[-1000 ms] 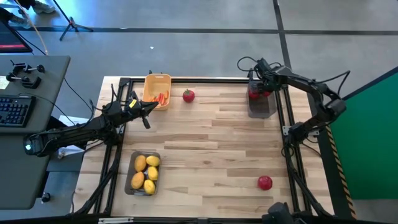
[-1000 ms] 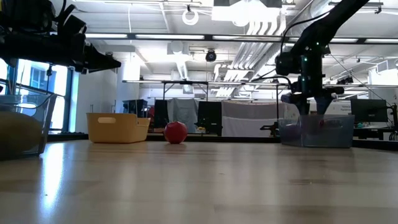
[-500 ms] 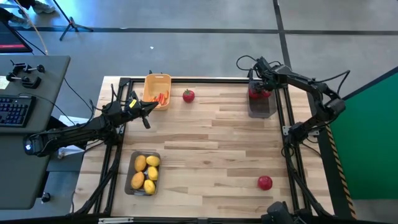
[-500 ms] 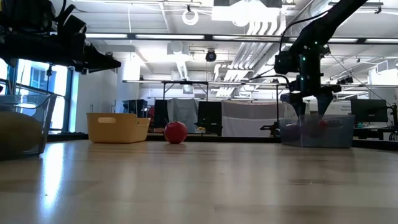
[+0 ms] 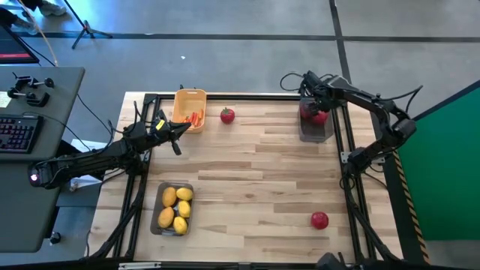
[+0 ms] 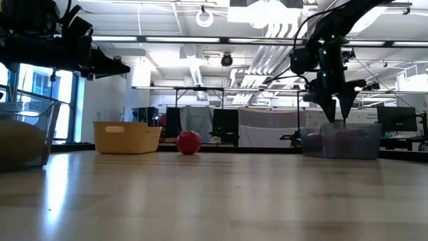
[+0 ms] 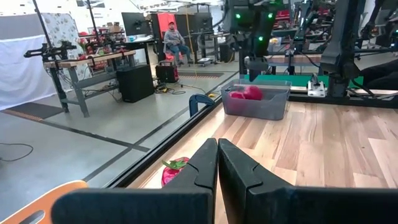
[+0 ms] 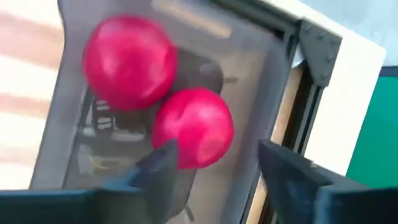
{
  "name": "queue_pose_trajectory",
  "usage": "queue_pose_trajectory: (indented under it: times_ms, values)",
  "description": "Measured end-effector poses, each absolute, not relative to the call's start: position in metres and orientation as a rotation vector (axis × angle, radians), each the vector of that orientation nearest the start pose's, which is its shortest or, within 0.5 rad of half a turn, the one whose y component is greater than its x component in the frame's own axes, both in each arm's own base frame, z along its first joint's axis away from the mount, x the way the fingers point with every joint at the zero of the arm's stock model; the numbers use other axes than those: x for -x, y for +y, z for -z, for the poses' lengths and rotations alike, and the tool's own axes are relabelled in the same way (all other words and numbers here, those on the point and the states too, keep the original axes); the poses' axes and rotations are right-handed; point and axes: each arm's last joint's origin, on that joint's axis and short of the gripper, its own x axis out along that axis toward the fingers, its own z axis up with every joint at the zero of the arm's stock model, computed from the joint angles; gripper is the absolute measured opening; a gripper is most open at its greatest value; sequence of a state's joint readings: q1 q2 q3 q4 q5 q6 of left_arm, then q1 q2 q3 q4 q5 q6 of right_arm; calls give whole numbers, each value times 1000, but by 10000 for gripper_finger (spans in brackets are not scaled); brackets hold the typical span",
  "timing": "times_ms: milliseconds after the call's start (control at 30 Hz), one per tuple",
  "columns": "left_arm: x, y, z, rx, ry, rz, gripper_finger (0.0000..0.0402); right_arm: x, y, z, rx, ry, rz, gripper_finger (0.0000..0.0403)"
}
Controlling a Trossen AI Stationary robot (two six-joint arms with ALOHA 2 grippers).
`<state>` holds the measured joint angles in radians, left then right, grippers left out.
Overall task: Sort produce into baskets
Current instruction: Put the tomato into the top gray bin
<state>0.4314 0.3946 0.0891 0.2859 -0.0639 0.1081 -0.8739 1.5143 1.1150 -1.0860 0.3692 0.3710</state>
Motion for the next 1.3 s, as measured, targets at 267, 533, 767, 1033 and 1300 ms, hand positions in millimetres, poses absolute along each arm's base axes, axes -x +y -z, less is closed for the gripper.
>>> queue_pose_trajectory:
  times_ms: [267, 533, 767, 1033, 1300]
  values:
    - [-112, 54, -186, -102, 48, -494, 0, -164, -188, -210, -687, 1433, 1142, 12]
    - [-112, 54, -186, -102, 48, -494, 0, -163, -188, -200, -684, 1414, 1140, 26]
    - [-112, 54, -186, -102, 48, -494, 0, -161, -195, -208, -601, 1391, 1252, 2]
    - [-112, 54, -186, -102, 48, -494, 0, -168, -184, -214, -721, 1383, 1114, 0]
    - [-112, 54, -186, -102, 50, -494, 0, -157, -181, -195, -769, 1414, 1143, 0]
